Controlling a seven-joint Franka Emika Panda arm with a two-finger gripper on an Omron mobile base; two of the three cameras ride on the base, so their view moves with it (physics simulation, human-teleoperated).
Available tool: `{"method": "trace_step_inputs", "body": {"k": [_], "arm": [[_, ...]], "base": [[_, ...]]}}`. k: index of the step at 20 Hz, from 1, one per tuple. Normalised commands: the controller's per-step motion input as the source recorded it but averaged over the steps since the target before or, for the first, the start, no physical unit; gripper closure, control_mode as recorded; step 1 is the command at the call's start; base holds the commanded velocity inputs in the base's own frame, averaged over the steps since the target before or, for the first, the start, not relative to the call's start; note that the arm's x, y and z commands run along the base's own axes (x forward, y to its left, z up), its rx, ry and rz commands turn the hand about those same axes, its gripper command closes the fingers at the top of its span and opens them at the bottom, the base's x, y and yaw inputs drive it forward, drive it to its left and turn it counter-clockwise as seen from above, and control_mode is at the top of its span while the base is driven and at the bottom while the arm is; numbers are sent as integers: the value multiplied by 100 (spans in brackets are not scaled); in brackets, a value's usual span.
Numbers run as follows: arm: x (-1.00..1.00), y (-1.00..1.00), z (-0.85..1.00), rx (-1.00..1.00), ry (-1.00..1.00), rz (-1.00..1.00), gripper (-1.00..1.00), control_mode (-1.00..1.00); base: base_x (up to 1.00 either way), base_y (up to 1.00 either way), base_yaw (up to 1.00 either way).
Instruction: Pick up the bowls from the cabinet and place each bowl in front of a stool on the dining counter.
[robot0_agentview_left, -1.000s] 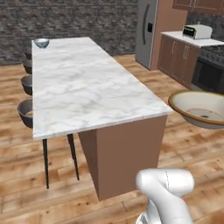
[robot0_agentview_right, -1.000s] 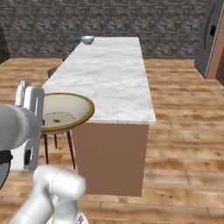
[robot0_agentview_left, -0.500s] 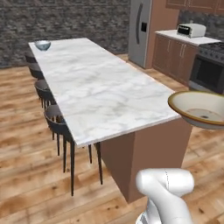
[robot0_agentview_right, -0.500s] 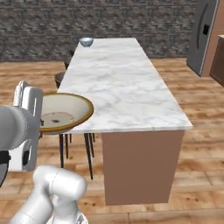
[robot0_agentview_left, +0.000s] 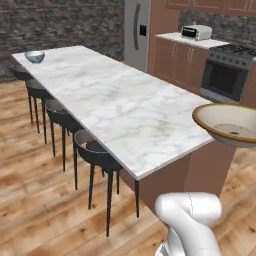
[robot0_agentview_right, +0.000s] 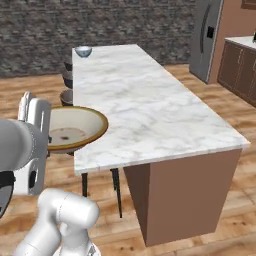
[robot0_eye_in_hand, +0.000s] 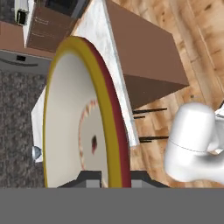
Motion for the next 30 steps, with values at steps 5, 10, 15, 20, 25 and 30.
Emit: {"method": "trace_step_inputs", "body": {"k": [5,10,15,20,25,30], "arm": [[0,0,0,0,0,0,100,100],[0,0,0,0,0,0,100,100],[0,0,0,0,0,0,100,100],[0,0,0,0,0,0,100,100],[0,0,0,0,0,0,100,100],[14,0,-2,0,0,0,100,-100]], "base": [[14,100,-59],[0,92,-74],[6,99,-68],[36,100,-55],[51,98,-27],[26,16,-6]]}}
